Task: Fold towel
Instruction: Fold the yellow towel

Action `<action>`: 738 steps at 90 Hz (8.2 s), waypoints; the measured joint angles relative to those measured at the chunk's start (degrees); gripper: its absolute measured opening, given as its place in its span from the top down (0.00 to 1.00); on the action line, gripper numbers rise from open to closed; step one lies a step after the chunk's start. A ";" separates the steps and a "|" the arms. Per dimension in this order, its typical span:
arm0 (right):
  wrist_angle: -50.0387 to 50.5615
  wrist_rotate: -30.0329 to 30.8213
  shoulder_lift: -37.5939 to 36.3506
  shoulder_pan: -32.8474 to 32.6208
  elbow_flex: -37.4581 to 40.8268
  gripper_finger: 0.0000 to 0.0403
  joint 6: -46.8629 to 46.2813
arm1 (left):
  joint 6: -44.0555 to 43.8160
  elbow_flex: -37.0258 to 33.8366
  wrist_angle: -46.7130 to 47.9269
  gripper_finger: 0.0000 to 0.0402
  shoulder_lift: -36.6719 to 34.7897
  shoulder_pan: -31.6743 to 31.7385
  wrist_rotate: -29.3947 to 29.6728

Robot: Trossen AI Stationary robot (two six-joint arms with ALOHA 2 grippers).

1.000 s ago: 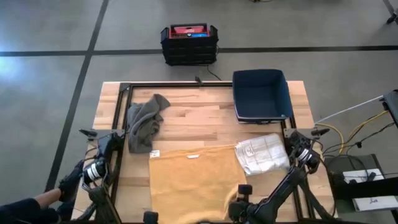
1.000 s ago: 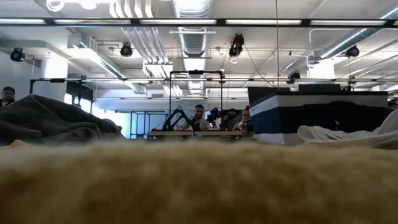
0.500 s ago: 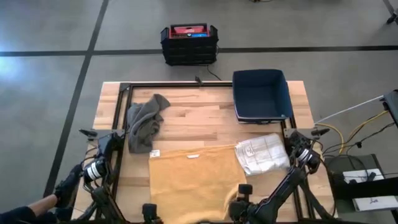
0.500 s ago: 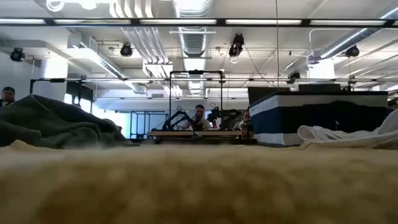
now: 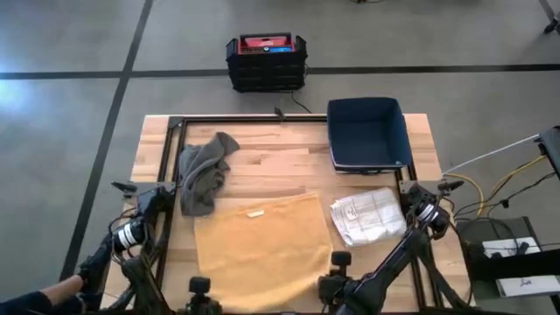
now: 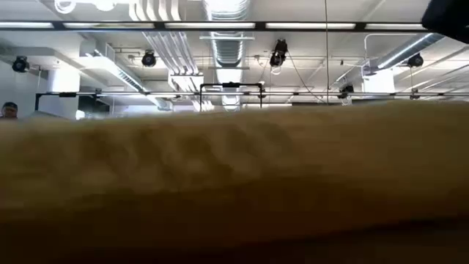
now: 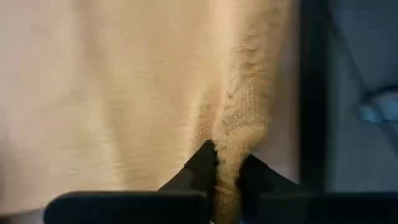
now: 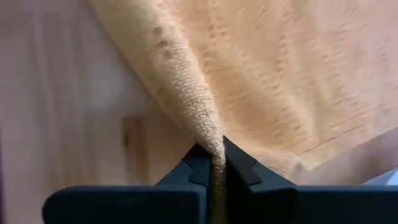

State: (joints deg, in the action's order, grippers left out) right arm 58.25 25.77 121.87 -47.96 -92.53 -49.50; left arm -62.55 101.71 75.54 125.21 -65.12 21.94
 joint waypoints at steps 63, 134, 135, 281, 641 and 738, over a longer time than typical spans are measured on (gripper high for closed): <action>-2.20 -14.21 -2.62 -1.50 -2.65 1.00 -5.14 | -14.37 -2.42 -10.09 1.00 -5.25 -1.63 2.47; 1.03 -6.13 -15.33 26.74 15.39 1.00 4.49 | -25.06 -49.43 -19.74 1.00 -41.65 1.19 10.51; 0.63 -6.29 -15.33 27.06 15.66 1.00 4.77 | -25.06 -50.14 -20.32 1.00 -42.00 1.31 10.57; -8.38 -1.92 -20.02 35.94 14.50 0.38 32.55 | -36.20 -58.60 -24.99 0.49 -47.56 3.89 23.17; -38.99 -3.13 -22.12 4.69 40.52 0.37 -45.01 | 15.48 -59.12 -80.11 0.81 -27.82 20.74 14.36; -47.07 6.83 -16.90 4.10 40.44 0.34 -51.79 | 20.80 -59.18 -89.73 0.81 -20.83 21.20 11.39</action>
State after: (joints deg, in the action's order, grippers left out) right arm 11.18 32.60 104.97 -43.86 -52.10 -101.29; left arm -41.75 42.53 -14.20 104.37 -43.92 33.34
